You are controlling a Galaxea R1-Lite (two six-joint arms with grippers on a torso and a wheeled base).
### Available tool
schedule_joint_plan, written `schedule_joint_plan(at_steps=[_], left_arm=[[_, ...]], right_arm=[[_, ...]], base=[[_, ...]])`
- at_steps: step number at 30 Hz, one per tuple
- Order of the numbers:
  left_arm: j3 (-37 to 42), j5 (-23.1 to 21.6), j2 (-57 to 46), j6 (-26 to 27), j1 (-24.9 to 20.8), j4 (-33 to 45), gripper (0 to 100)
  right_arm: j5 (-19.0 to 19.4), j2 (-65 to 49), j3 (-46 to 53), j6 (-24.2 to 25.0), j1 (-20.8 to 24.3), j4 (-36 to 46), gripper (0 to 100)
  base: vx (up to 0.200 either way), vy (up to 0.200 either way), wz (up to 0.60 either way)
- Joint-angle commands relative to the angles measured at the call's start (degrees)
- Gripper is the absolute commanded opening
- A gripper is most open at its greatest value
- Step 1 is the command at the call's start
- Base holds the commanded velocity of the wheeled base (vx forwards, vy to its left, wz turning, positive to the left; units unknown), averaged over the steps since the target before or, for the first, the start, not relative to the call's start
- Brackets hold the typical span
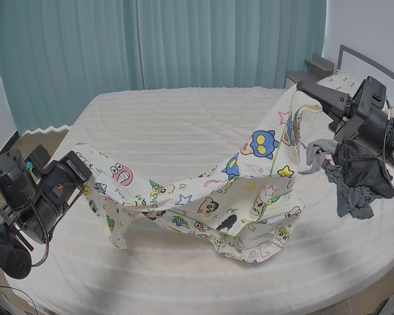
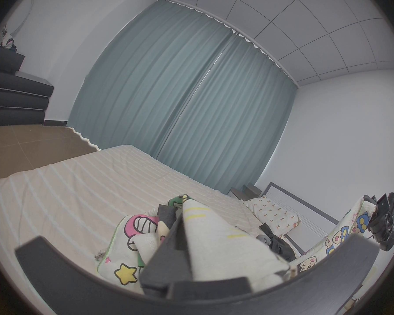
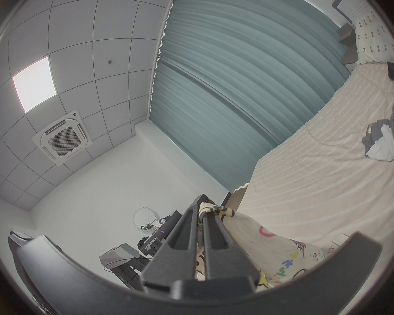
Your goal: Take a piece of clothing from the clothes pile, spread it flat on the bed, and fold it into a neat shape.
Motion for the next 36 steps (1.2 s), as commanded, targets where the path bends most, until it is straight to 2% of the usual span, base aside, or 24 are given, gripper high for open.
schedule_joint_plan(at_steps=[1,9,25,36], left_arm=[[0.8,0.0,0.2,0.0,-0.1,0.0,0],[2.2,-0.1,-0.1,-0.2,-0.5,-0.1,0],[2.5,0.1,-1.8,-0.1,-0.7,-0.1,0],[5.5,0.1,-7.3,-0.1,-0.7,0.0,0]], right_arm=[[0.0,-0.8,0.4,0.0,0.0,0.0,0],[-0.1,-2.1,3.5,-0.1,0.1,-0.1,0],[0.1,-8.9,7.5,-0.2,0.5,-0.1,0],[0.1,-16.7,9.0,-0.2,4.4,0.0,0]], base=[[0.0,0.0,0.0],[0.0,0.0,0.0],[-0.2,0.0,0.0],[-0.2,0.0,0.0]])
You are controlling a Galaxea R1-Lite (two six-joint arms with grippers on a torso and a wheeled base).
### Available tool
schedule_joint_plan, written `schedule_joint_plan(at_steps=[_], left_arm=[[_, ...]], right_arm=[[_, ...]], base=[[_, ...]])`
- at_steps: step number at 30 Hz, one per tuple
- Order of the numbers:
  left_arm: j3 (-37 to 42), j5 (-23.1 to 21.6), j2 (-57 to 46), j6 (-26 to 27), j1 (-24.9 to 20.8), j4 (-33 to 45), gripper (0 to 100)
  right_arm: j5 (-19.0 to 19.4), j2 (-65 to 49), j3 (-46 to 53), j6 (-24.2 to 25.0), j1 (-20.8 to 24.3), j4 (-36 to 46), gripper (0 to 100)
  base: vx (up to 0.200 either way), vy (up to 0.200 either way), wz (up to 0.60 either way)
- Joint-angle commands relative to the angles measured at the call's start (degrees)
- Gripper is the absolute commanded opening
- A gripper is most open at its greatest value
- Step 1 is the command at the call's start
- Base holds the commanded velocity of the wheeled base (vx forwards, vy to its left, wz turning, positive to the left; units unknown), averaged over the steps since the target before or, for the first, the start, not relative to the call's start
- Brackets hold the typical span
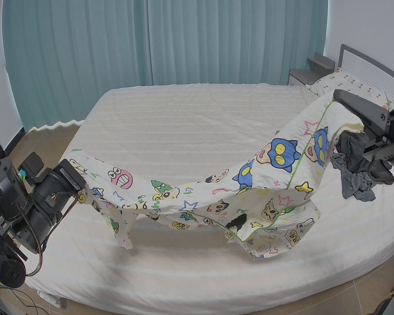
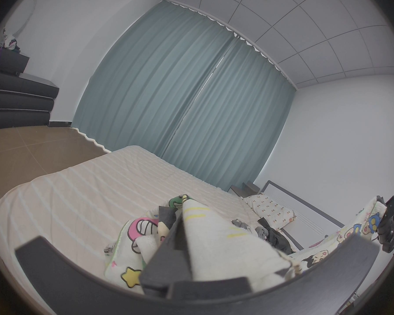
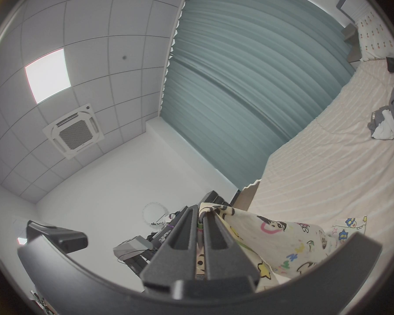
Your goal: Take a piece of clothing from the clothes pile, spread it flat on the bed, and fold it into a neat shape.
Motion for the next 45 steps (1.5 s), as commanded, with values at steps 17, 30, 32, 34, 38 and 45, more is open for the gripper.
schedule_joint_plan(at_steps=[17,30,32,34,38,45], left_arm=[[2.8,-0.1,-7.7,0.1,0.0,0.5,0],[5.1,-0.5,-7.8,0.0,-1.9,0.5,0],[5.1,-0.3,-7.9,0.0,-2.3,0.5,0],[5.1,-0.3,-8.2,0.0,-2.3,0.5,0],[5.2,-0.2,-9.8,0.0,-2.3,0.5,0],[5.3,-0.2,-10.8,0.1,-2.4,0.6,0]], right_arm=[[0.4,-5.4,-1.9,0.0,1.6,0.2,0],[0.6,-3.7,-1.7,0.1,0.7,0.1,0],[0.5,-4.0,-1.4,0.1,0.8,0.1,0],[0.6,-4.4,-1.5,0.1,0.8,0.1,0],[1.5,-5.8,-1.8,0.1,0.8,0.1,0],[2.1,-6.3,-2.1,0.2,0.8,0.1,0]], base=[[0.0,0.0,0.0],[0.0,0.0,0.0],[-0.2,0.0,0.0],[-0.2,0.0,0.0],[-0.2,0.0,0.0],[-0.2,0.0,0.0]])
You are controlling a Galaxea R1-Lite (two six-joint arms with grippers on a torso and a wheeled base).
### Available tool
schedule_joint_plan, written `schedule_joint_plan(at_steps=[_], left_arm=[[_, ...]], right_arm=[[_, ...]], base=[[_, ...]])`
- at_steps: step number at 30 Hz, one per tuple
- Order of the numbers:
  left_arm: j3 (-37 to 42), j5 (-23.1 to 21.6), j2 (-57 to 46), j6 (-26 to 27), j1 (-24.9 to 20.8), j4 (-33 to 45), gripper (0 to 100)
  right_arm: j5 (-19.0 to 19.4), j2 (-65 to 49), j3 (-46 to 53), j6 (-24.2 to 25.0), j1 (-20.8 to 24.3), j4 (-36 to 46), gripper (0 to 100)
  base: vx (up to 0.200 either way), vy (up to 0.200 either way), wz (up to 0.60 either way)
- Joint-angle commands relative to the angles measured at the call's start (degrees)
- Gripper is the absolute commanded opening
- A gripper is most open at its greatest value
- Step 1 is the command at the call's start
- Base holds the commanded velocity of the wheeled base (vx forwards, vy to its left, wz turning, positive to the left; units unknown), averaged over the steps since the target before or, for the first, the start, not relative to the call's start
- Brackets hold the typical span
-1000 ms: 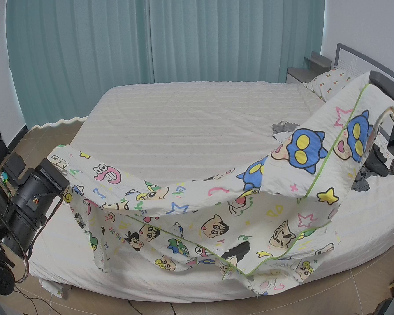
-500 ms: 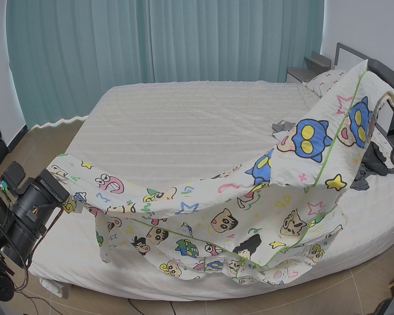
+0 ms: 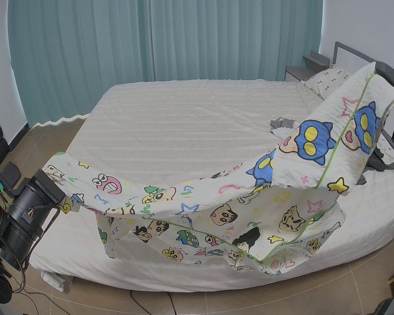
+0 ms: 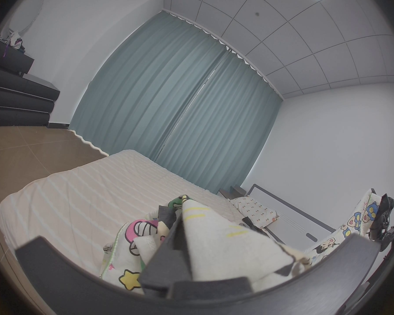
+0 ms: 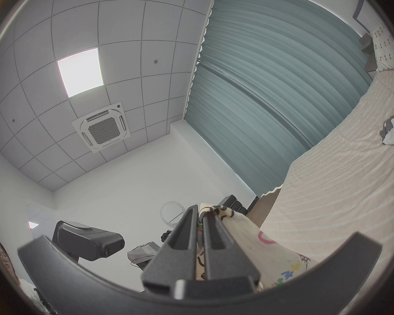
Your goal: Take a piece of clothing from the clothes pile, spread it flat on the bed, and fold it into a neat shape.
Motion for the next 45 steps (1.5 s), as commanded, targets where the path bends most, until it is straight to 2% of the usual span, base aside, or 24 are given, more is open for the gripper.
schedule_joint_plan(at_steps=[1,7,13,25,30,35,36,45], left_arm=[[-0.1,0.0,-0.6,0.1,0.1,0.0,0],[-0.3,-0.1,0.0,0.1,0.1,0.0,0],[-0.6,-0.2,1.7,0.1,0.0,0.2,0],[-0.9,-0.4,14.1,-0.5,-0.1,0.5,0],[-4.3,-0.6,20.1,-0.4,-0.1,0.6,0],[-7.2,-0.6,23.3,-0.4,-0.2,0.6,0],[-9.7,-0.6,25.3,-0.4,-0.2,0.7,0],[-14.5,-0.7,32.2,-0.3,0.1,0.8,0]], right_arm=[[-0.1,-0.2,-0.3,0.0,0.0,0.0,0],[-0.4,2.0,-1.2,0.1,-1.2,0.0,0],[0.0,4.2,-2.3,0.1,-4.4,-0.1,0],[0.1,10.2,-2.5,0.0,-8.6,-0.6,0],[0.2,13.7,-2.7,-0.2,-11.2,-0.9,0],[0.1,15.9,-3.6,-0.2,-12.6,-1.3,0],[0.1,17.3,-4.5,-0.2,-13.6,-1.3,0],[-0.2,23.0,-9.0,-0.7,-14.5,-1.3,0]], base=[[0.0,0.0,0.0],[0.0,0.0,0.0],[0.0,0.0,0.0],[0.0,0.0,0.0],[0.0,0.0,0.0],[0.2,0.0,0.0],[0.2,0.0,0.0],[0.2,0.0,0.0]])
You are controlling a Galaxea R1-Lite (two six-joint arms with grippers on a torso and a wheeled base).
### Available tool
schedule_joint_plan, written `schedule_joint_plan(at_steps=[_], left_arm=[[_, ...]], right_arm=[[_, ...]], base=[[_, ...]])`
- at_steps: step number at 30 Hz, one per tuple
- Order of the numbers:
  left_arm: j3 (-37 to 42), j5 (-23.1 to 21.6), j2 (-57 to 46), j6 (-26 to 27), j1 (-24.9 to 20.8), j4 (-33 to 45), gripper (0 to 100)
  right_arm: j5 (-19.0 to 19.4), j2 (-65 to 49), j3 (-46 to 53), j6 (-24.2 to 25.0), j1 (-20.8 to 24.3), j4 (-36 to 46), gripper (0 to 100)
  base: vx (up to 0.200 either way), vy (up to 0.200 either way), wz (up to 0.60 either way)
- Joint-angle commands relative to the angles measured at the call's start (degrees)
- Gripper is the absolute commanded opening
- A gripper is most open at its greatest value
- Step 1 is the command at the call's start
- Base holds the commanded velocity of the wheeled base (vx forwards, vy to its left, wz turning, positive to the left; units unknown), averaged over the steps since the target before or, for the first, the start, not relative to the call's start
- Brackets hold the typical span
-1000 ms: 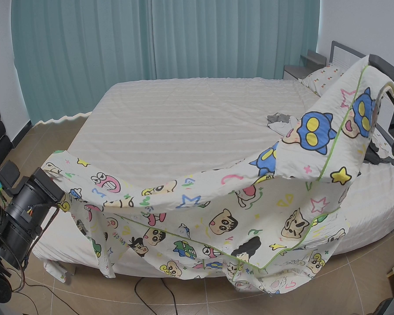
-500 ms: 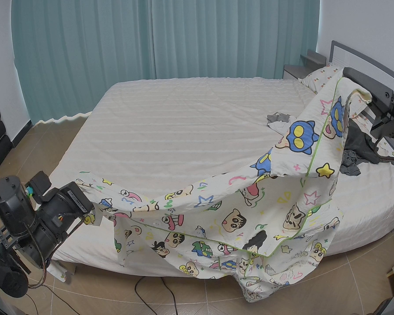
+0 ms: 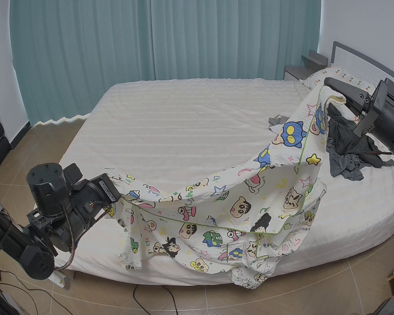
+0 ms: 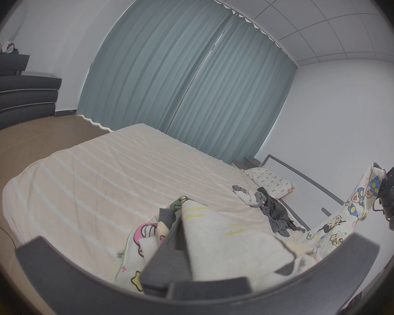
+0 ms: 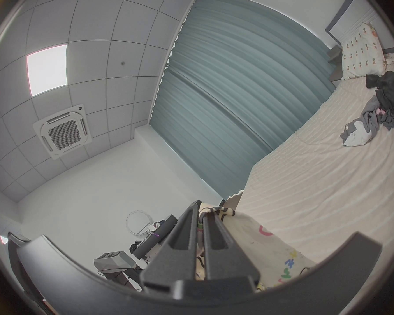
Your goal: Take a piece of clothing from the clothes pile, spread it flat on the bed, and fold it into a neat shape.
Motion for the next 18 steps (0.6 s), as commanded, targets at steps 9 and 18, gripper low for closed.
schedule_joint_plan(at_steps=[9,18], left_arm=[[-12.7,0.0,12.7,0.0,1.7,9.7,0],[-23.8,-0.4,22.0,0.0,2.7,14.9,0]], right_arm=[[-0.8,13.0,-6.9,-3.6,-1.9,0.0,0],[-2.0,23.6,-11.6,-5.6,-2.8,-0.5,0]], base=[[0.2,0.0,0.0],[0.2,0.0,0.0]])
